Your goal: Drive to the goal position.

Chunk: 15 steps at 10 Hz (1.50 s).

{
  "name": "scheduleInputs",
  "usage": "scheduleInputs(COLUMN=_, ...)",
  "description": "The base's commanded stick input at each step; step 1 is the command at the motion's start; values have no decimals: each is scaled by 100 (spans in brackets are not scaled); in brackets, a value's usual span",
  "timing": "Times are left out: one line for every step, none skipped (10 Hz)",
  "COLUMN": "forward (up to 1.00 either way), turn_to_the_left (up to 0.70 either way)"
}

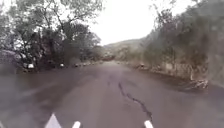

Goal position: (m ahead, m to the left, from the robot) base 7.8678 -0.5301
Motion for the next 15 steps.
scheduleInputs(forward=100, turn_to_the_left=0)
scheduleInputs(forward=100, turn_to_the_left=0)
scheduleInputs(forward=100, turn_to_the_left=0)
scheduleInputs(forward=100, turn_to_the_left=0)
scheduleInputs(forward=100, turn_to_the_left=0)
scheduleInputs(forward=100, turn_to_the_left=0)
scheduleInputs(forward=100, turn_to_the_left=0)
scheduleInputs(forward=100, turn_to_the_left=0)
scheduleInputs(forward=100, turn_to_the_left=0)
scheduleInputs(forward=100, turn_to_the_left=0)
scheduleInputs(forward=100, turn_to_the_left=0)
scheduleInputs(forward=100, turn_to_the_left=0)
scheduleInputs(forward=100, turn_to_the_left=0)
scheduleInputs(forward=100, turn_to_the_left=0)
scheduleInputs(forward=100, turn_to_the_left=0)
